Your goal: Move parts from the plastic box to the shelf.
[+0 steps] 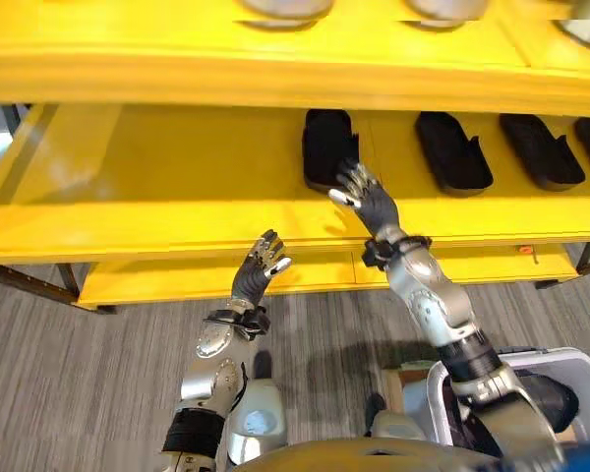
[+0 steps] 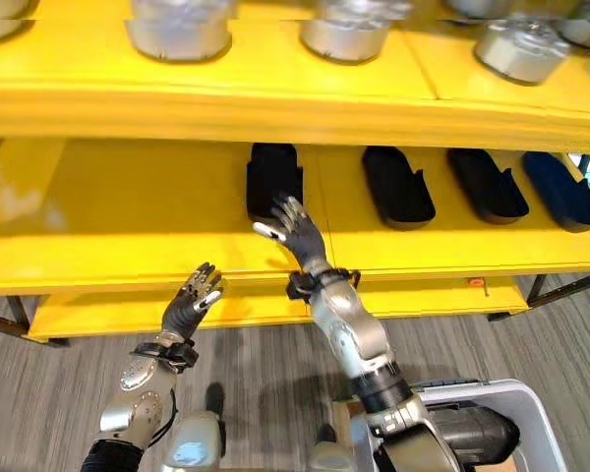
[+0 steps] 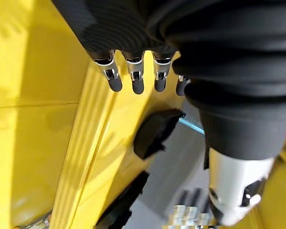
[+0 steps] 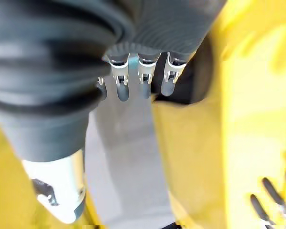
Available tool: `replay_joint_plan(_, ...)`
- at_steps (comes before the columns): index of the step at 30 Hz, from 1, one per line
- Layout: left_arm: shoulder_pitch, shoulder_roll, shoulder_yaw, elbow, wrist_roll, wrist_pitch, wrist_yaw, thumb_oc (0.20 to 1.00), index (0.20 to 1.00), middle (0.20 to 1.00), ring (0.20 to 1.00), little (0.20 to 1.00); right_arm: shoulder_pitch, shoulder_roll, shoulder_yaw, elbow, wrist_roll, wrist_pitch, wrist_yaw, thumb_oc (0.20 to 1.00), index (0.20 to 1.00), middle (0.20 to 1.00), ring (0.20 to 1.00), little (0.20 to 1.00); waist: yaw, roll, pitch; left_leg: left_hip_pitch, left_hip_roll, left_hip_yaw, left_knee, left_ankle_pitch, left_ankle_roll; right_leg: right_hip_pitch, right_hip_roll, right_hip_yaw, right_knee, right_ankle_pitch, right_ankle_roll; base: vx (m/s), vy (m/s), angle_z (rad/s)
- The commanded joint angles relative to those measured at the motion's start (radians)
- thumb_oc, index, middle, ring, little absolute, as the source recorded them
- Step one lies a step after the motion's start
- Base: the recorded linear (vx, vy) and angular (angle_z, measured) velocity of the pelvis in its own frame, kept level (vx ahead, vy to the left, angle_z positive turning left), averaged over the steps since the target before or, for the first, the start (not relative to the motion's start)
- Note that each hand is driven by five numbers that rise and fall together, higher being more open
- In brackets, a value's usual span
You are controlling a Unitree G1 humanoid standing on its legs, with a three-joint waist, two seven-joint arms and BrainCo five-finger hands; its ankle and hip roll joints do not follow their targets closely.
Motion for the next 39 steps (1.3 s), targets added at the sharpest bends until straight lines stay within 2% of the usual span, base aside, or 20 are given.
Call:
replay_joint_plan(1,-0.009,-0.026,-0.005,-0.068,0.017,-0.055,-0.013,1.000,1.000,1.000,1.000,1.000,0.021,0.040,0.002,-0.171,-0.015,-0.091,0.117,1.000,1.000,1.000,1.000,1.000,-0.013,0.022,-0.028,0.121,0.134,-0.004,-0.112,-0.012,-0.010,0.010,-0.023,0.000,-0.075,0.138,-0.060,-0.02,-0.064,-0.08)
replay_joint_plan(3,0.010,-0.035,0.000,-0.076,0.012,-0.057,-0.014,1.000,1.000,1.000,1.000,1.000,0.113,0.015,-0.025,-0.225,-0.073,-0.114,0.159,1.000,1.000,1.000,1.000,1.000,-0.029,0.030,-0.039,0.130,0.136,0.000,-0.114,-0.015,-0.004,0.004,-0.018,0.006,-0.066,0.138,-0.060,0.00,-0.051,-0.17)
replay_joint_plan(5,0.021,-0.056,-0.003,-0.068,0.009,-0.053,-0.013,1.000,1.000,1.000,1.000,1.000,0.186,0.033,-0.020,-0.192,-0.051,-0.112,0.219,1.000,1.000,1.000,1.000,1.000,-0.037,0.037,-0.059,0.139,0.139,-0.003,-0.116,-0.016,-0.003,0.004,-0.015,0.009,-0.060,0.136,-0.061,0.00,-0.056,-0.11)
replay_joint_plan(7,0.018,-0.062,-0.004,-0.059,0.006,-0.052,-0.013,1.000,1.000,1.000,1.000,1.000,0.214,0.011,-0.047,-0.192,-0.067,-0.137,0.230,1.000,1.000,1.000,1.000,1.000,-0.047,0.041,-0.070,0.142,0.142,-0.001,-0.116,-0.015,-0.003,0.003,-0.013,0.008,-0.057,0.136,-0.061,-0.02,-0.043,-0.01)
replay_joint_plan(8,0.021,-0.067,-0.002,-0.060,0.008,-0.051,-0.010,1.000,1.000,1.000,1.000,1.000,0.234,-0.048,-0.078,-0.221,-0.118,-0.169,0.227,1.000,1.000,1.000,1.000,1.000,-0.067,0.048,-0.076,0.148,0.148,0.002,-0.116,-0.012,0.001,-0.001,-0.008,0.013,-0.045,0.139,-0.058,-0.03,-0.054,0.02)
replay_joint_plan(9,0.025,-0.074,-0.005,-0.061,0.009,-0.049,-0.011,1.000,1.000,1.000,1.000,1.000,0.254,-0.061,-0.096,-0.223,-0.133,-0.182,0.232,1.000,1.000,1.000,1.000,1.000,-0.075,0.055,-0.077,0.149,0.152,0.001,-0.116,-0.011,0.002,-0.005,-0.001,0.020,-0.029,0.139,-0.058,-0.05,-0.077,-0.01)
replay_joint_plan(14,0.035,-0.109,0.019,-0.039,0.009,-0.048,-0.008,1.000,1.000,1.000,1.000,1.000,0.290,-0.018,-0.157,-0.161,-0.128,-0.202,0.237,1.000,1.000,1.000,1.000,1.000,-0.102,0.068,-0.093,0.157,0.169,-0.002,-0.116,-0.010,0.014,-0.013,0.025,0.043,0.008,0.130,-0.055,-0.03,-0.064,-0.01)
replay_joint_plan(17,0.050,-0.137,0.027,-0.037,0.001,-0.052,-0.016,1.000,1.000,1.000,1.000,1.000,0.301,-0.014,-0.196,-0.164,-0.136,-0.217,0.224,1.000,1.000,1.000,1.000,1.000,-0.121,0.073,-0.105,0.156,0.192,-0.005,-0.116,-0.007,0.025,-0.025,0.059,0.065,0.042,0.121,-0.045,-0.05,-0.155,-0.01)
replay_joint_plan(21,0.047,-0.168,0.041,-0.028,-0.014,-0.052,-0.026,1.000,1.000,1.000,1.000,1.000,0.281,-0.065,-0.181,-0.193,-0.174,-0.221,0.202,1.000,1.000,1.000,1.000,1.000,-0.131,0.075,-0.091,0.135,0.218,-0.009,-0.116,0.005,0.032,-0.054,0.094,0.085,0.089,0.118,-0.033,-0.08,-0.139,0.02)
replay_joint_plan(27,0.047,-0.187,0.050,-0.012,-0.006,-0.049,-0.029,1.000,1.000,1.000,1.000,1.000,0.216,-0.114,-0.104,-0.204,-0.186,-0.207,0.175,1.000,1.000,1.000,1.000,1.000,-0.110,0.064,-0.010,0.099,0.245,-0.059,-0.116,0.024,0.037,-0.099,0.141,0.135,0.126,0.124,-0.033,-0.12,-0.164,0.07)
replay_joint_plan(29,0.053,-0.180,0.058,-0.001,0.008,-0.047,-0.035,1.000,1.000,1.000,1.000,1.000,0.184,-0.114,-0.069,-0.195,-0.184,-0.207,0.162,1.000,1.000,1.000,1.000,1.000,-0.063,0.048,0.020,0.090,0.183,-0.169,-0.103,0.011,0.032,-0.112,0.157,0.188,0.090,0.134,-0.054,-0.09,-0.141,-0.01)
replay_joint_plan(30,0.051,-0.179,0.059,-0.001,0.008,-0.047,-0.035,1.000,1.000,1.000,1.000,1.000,0.182,-0.113,-0.070,-0.194,-0.184,-0.207,0.162,1.000,1.000,1.000,1.000,1.000,-0.062,0.046,0.020,0.088,0.182,-0.168,-0.104,0.015,0.033,-0.114,0.155,0.189,0.087,0.138,-0.053,-0.16,-0.138,-0.10)
replay_joint_plan(31,0.050,-0.164,0.078,-0.031,0.004,-0.052,-0.039,1.000,1.000,1.000,1.000,1.000,0.160,-0.081,-0.054,-0.180,-0.162,-0.201,0.161,1.000,1.000,1.000,1.000,1.000,-0.025,0.027,0.031,0.070,0.077,-0.245,-0.039,-0.029,0.024,-0.131,0.167,0.237,0.059,0.145,-0.069,-0.16,-0.086,-0.29)
replay_joint_plan(33,0.042,-0.150,0.086,-0.057,0.002,-0.060,-0.039,1.000,1.000,1.000,1.000,1.000,0.156,-0.054,-0.065,-0.164,-0.149,-0.198,0.164,1.000,1.000,1.000,1.000,1.000,0.000,0.017,0.025,0.043,-0.011,-0.262,0.003,-0.019,0.013,-0.149,0.171,0.264,0.043,0.162,-0.073,-0.13,-0.032,-0.68)
replay_joint_plan(34,0.042,-0.148,0.086,-0.058,0.001,-0.059,-0.039,1.000,1.000,1.000,1.000,1.000,0.155,-0.052,-0.066,-0.163,-0.149,-0.199,0.165,1.000,1.000,1.000,1.000,1.000,0.003,0.014,0.023,0.040,-0.014,-0.260,0.008,-0.021,0.015,-0.151,0.169,0.267,0.042,0.162,-0.072,-0.05,0.115,-1.38)
replay_joint_plan(35,0.033,-0.122,0.082,-0.080,0.004,-0.069,-0.042,1.000,1.000,1.000,1.000,1.000,0.150,-0.016,-0.080,-0.142,-0.131,-0.194,0.167,1.000,1.000,1.000,1.000,1.000,0.023,0.017,0.018,0.026,-0.065,-0.287,-0.020,-0.015,0.029,-0.157,0.171,0.284,0.045,0.155,-0.078,-0.04,0.168,-0.97)
replay_joint_plan(36,0.048,-0.129,0.094,-0.090,-0.004,-0.067,-0.045,1.000,1.000,1.000,1.000,1.000,0.162,0.006,-0.085,-0.142,-0.117,-0.191,0.176,1.000,1.000,1.000,1.000,1.000,0.015,0.020,0.008,0.037,-0.043,-0.286,-0.017,-0.020,0.050,-0.159,0.173,0.288,0.051,0.150,-0.077,-0.07,0.294,-0.66)
replay_joint_plan(37,0.052,-0.126,0.097,-0.095,0.000,-0.069,-0.039,1.000,1.000,1.000,1.000,1.000,0.170,0.016,-0.087,-0.147,-0.119,-0.194,0.177,1.000,1.000,1.000,1.000,1.000,0.022,0.030,0.001,0.041,-0.088,-0.333,-0.011,-0.016,0.035,-0.170,0.180,0.312,0.061,0.155,-0.087,-0.10,0.292,-0.29)
replay_joint_plan(38,0.038,-0.123,0.097,-0.103,-0.002,-0.069,-0.032,1.000,1.000,1.000,1.000,1.000,0.164,0.014,-0.088,-0.144,-0.119,-0.194,0.174,1.000,1.000,1.000,1.000,1.000,0.025,0.031,0.005,0.030,-0.114,-0.335,0.005,-0.014,0.023,-0.180,0.170,0.319,0.068,0.155,-0.090,-0.10,0.294,-0.63)
replay_joint_plan(39,0.032,-0.122,0.092,-0.094,-0.008,-0.071,-0.032,1.000,1.000,1.000,1.000,1.000,0.172,0.025,-0.090,-0.133,-0.112,-0.194,0.175,1.000,1.000,1.000,1.000,1.000,0.010,0.033,0.004,0.033,-0.099,-0.292,0.009,-0.012,0.023,-0.185,0.163,0.313,0.069,0.159,-0.085,-0.08,0.240,-0.70)
